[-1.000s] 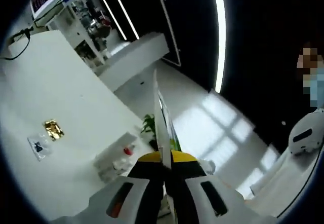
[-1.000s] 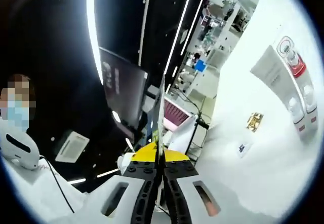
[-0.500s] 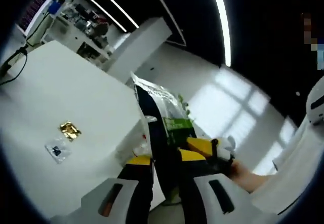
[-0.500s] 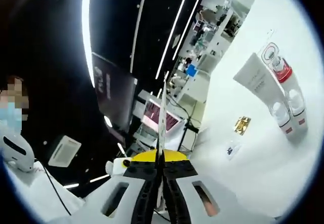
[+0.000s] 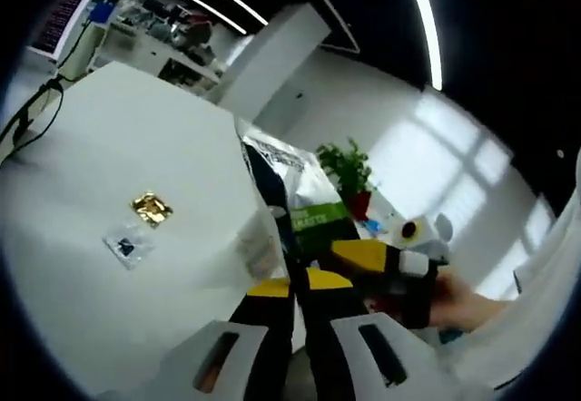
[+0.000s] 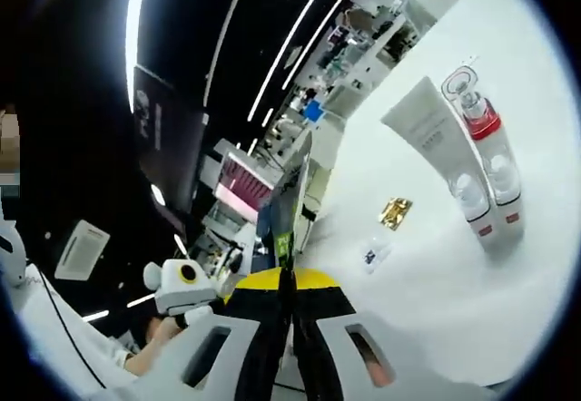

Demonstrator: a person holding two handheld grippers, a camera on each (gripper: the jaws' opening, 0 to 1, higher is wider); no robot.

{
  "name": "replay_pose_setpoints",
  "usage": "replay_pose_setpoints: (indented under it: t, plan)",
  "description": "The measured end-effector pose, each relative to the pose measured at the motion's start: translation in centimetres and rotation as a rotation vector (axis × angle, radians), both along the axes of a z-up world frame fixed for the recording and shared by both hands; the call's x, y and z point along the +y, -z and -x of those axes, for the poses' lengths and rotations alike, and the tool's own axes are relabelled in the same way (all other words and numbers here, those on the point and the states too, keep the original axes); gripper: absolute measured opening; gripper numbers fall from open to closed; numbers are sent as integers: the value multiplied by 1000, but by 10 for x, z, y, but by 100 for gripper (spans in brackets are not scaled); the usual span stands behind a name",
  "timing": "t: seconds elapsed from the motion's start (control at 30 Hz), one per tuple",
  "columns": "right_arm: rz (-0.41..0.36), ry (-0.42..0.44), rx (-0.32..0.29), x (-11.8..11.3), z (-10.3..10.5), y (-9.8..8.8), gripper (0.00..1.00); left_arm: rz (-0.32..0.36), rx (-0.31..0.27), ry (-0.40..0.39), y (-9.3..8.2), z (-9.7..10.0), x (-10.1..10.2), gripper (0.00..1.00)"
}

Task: Arrange the skincare products in the storage area until every visible bottle or jar stands upright without overlapping.

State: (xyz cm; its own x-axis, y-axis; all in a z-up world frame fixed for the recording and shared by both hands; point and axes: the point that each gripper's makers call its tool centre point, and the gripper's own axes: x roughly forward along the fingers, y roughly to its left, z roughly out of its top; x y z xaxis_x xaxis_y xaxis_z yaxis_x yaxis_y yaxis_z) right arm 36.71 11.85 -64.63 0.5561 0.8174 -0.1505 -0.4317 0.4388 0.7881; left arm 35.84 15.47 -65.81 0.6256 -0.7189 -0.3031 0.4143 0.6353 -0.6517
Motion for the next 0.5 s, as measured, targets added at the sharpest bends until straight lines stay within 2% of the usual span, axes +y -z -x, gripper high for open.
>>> replay_pose_setpoints:
  t: [0.03,0.17,0.3,0.5]
  plan:
    - [41,-9,-6,0,0,5,2,-13,28,-1,5,0,1,0]
    - [137,-37,-19,1,1,17,2,-49,76,4,17,1,1,0]
    - [159,-51,-43,-2,-1,21,3,-1,118,0,22,2,2,0]
    - [196,-91,-124,-4,-1,24,8,32,124,8,23,2,2,0]
